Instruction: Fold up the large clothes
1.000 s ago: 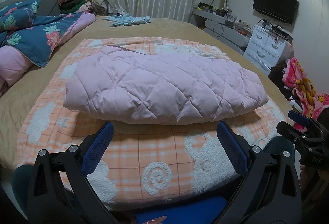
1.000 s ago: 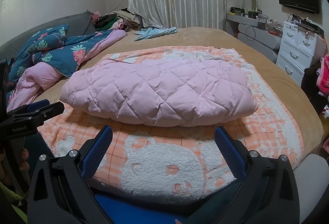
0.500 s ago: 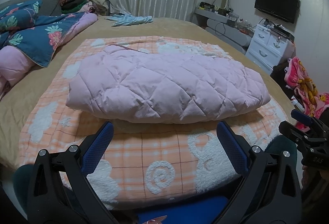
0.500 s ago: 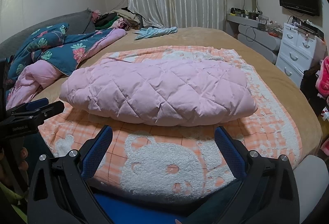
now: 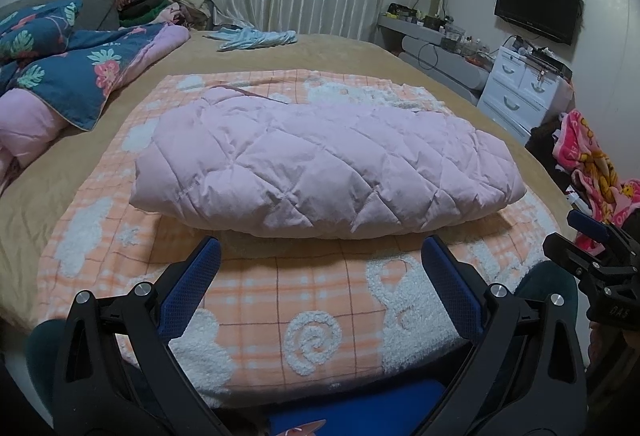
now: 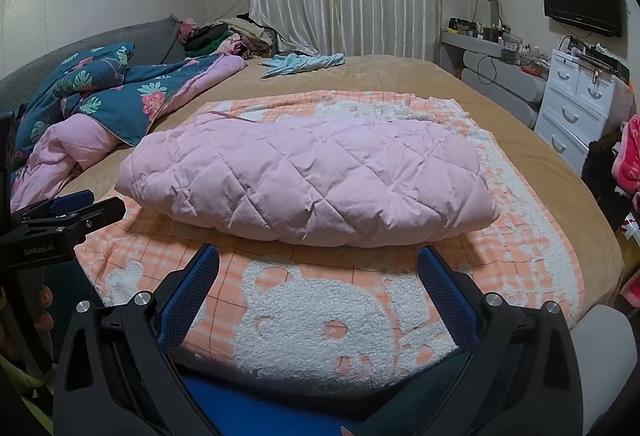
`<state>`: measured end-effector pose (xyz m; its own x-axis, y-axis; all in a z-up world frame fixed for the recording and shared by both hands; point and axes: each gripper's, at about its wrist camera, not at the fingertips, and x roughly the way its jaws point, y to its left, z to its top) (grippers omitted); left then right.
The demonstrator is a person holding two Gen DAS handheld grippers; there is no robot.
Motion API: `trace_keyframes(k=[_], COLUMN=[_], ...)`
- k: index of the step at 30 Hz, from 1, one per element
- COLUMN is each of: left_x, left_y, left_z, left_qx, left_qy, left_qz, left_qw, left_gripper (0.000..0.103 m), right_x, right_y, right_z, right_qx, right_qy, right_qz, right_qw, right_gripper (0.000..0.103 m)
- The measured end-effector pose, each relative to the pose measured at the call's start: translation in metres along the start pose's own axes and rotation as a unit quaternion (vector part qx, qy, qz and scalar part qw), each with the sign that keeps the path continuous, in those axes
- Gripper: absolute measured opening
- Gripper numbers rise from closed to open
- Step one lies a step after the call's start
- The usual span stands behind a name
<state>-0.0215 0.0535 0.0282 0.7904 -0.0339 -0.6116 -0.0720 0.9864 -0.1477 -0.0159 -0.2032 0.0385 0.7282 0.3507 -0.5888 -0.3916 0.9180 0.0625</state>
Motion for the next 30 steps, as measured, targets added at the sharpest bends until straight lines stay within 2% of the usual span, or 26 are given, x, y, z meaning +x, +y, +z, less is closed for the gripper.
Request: trace_keyframes(k=[7,18,26,30], left_x=[0.001,0.005,0.014,0.021], left_y=[-0.003,-0.011,-0.012,-0.008], left_z=[-0.002,-0.006,-0.007,-0.007], left_qx=[0.011,0.026,0.023,0.01], left_qy=[0.002,0.014,0.021,0.032], left_qz=[0.007,-0.003,-0.029,-0.022], left_qw=[0.9999,0.9996,0.9991,0.9992], left_gripper=[0.094,0.094,0.094,0.094], right_x=[0.0,-0.004,-0.005,-0.005], right_y=[0.001,0.001,-0.015,-0.031], right_z=[0.001,0.0,-0.002,-0.003], right_qx=[-0.004,-0.004,0.017,0.035], right_qy=[-0.004,-0.008,-0.018,-0.019], right_qz=[-0.006,-0.017,-0.034,-0.045], right_qw=[1.0,1.0,0.999,0.998], right_gripper=[0.099,0.099,0.099,0.099])
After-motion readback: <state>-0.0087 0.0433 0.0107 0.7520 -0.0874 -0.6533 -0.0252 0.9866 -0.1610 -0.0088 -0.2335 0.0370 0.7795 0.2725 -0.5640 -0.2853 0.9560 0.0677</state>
